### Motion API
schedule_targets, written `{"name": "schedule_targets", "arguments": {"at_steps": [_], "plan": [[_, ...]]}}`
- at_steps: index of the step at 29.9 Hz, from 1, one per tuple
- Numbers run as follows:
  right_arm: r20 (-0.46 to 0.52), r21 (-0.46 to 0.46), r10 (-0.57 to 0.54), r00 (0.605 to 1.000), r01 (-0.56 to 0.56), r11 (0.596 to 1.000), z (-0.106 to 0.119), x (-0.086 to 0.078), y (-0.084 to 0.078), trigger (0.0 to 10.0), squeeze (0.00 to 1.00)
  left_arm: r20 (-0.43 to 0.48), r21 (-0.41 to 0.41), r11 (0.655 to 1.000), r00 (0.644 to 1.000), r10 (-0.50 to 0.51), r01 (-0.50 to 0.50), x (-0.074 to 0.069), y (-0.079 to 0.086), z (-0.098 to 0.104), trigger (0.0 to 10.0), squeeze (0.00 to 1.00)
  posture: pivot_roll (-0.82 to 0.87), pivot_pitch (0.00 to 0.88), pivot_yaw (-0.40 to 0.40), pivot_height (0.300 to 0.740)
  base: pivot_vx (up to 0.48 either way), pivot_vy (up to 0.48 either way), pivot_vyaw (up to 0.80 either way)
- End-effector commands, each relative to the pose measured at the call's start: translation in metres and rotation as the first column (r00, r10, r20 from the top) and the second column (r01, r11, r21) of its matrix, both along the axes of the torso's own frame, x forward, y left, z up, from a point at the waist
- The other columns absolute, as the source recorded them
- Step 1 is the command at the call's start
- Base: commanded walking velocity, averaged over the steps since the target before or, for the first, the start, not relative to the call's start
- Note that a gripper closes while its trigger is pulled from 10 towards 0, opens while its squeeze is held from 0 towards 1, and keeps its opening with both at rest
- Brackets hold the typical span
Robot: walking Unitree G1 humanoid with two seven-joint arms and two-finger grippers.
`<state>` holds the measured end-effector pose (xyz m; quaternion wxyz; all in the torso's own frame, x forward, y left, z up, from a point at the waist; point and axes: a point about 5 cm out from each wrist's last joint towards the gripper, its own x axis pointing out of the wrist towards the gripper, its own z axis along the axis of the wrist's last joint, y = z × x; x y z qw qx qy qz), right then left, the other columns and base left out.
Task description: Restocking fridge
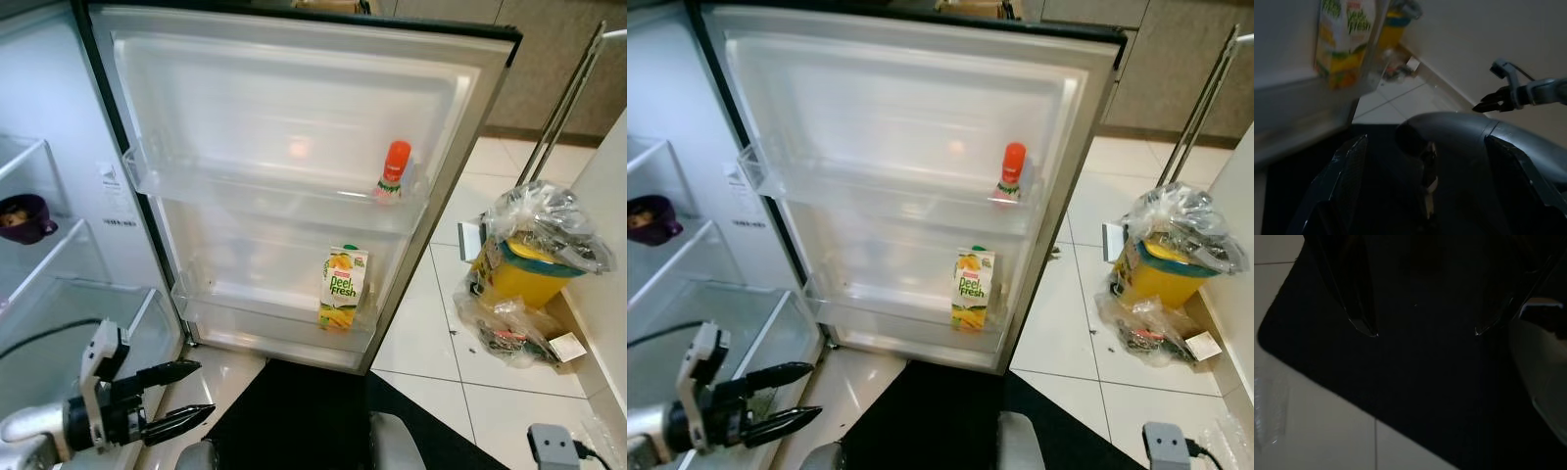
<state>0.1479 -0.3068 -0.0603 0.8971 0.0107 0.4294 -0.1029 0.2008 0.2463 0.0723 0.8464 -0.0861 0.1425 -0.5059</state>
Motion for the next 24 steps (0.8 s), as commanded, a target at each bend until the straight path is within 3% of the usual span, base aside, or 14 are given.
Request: {"name": "schedule_targets", "arguments": {"at_steps": [1,8,13,14,17,20,21,22,24], "plan": [[-0.054,0.015,-0.034,0.998,0.035,0.999,-0.008,-0.011,0.005,10.0,0.00,-0.026,0.047,0.997,0.998,0.055,-0.054,0.000,-0.002,-0.017,10.0,0.00,-0.01,0.038,-0.059,0.551,0.000,0.000,0.00],[-0.093,0.043,-0.067,0.993,0.071,0.997,-0.016,-0.017,0.017,10.0,0.00,-0.093,0.125,0.970,0.970,0.222,-0.210,0.001,-0.003,-0.053,10.0,0.00,-0.01,0.020,-0.057,0.551,0.000,0.000,0.00],[-0.102,0.047,-0.071,0.992,0.076,0.996,-0.019,-0.020,0.022,10.0,0.00,-0.185,0.204,0.908,0.896,0.404,-0.367,-0.016,0.000,-0.090,10.0,0.00,-0.02,0.006,-0.052,0.551,0.000,0.000,0.00],[-0.102,0.047,-0.071,0.992,0.076,0.996,-0.019,-0.020,0.022,10.0,0.00,-0.185,0.204,0.908,0.896,0.404,-0.367,-0.016,0.000,-0.090,10.0,0.00,-0.02,0.006,-0.052,0.551,0.000,0.000,0.00],[-0.142,0.024,-0.047,0.989,0.051,0.998,-0.023,-0.026,0.025,10.0,0.00,-0.226,0.332,0.820,0.804,0.549,-0.467,-0.027,0.000,-0.114,10.0,0.00,-0.02,0.000,-0.050,0.551,0.000,0.000,0.00],[-0.153,0.015,-0.042,0.987,0.045,0.999,-0.024,-0.028,0.026,10.0,0.00,-0.234,0.350,0.801,0.782,0.577,-0.486,-0.030,0.000,-0.119,10.0,0.00,-0.02,0.000,-0.050,0.551,0.000,0.000,0.00],[-0.167,-0.005,-0.039,0.985,0.039,0.999,-0.026,-0.029,0.029,10.0,0.00,-0.259,0.435,0.728,0.700,0.665,-0.530,-0.043,0.000,-0.133,10.0,0.00,-0.02,0.000,-0.044,0.551,0.000,0.000,0.00],[-0.167,-0.005,-0.039,0.985,0.039,0.999,-0.026,-0.029,0.029,10.0,0.00,-0.259,0.435,0.728,0.700,0.665,-0.530,-0.043,0.000,-0.133,10.0,0.00,-0.02,0.000,-0.044,0.551,0.000,0.000,0.00],[-0.164,-0.002,-0.036,0.986,0.037,0.999,-0.027,-0.028,0.033,10.0,0.00,-0.272,0.503,0.675,0.642,0.717,-0.540,-0.054,-0.001,-0.143,10.0,0.00,-0.02,0.000,-0.043,0.551,0.000,0.000,0.00]]}}
